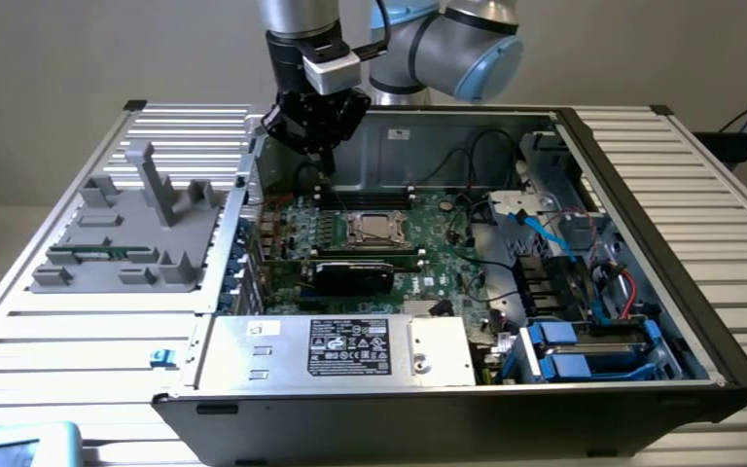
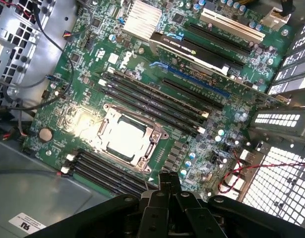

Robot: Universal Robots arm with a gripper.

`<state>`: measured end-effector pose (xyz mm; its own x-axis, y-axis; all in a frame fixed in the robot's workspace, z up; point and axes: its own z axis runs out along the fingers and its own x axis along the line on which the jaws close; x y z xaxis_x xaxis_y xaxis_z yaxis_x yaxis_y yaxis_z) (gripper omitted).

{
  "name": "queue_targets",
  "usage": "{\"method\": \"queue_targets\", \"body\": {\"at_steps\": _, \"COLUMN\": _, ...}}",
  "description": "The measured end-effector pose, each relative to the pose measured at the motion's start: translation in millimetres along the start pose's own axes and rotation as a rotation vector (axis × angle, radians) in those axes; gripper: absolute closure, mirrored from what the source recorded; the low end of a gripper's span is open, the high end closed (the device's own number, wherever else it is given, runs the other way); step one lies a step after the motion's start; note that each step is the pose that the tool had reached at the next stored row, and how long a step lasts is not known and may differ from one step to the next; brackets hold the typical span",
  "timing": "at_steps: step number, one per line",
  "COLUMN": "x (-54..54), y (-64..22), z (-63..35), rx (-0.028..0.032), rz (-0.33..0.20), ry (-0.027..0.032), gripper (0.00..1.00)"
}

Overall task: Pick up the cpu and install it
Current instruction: 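Install the first cpu locking lever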

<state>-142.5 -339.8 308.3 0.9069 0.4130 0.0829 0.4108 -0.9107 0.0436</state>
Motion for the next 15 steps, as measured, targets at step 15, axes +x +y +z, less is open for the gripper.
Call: {"method": "queue_targets", "body": {"at_steps": 15, "x": -0.1, "y": -0.1, "z": 0.6, "rx": -0.0010, "rz": 0.112, "ry": -0.0012, "gripper": 0.89}}
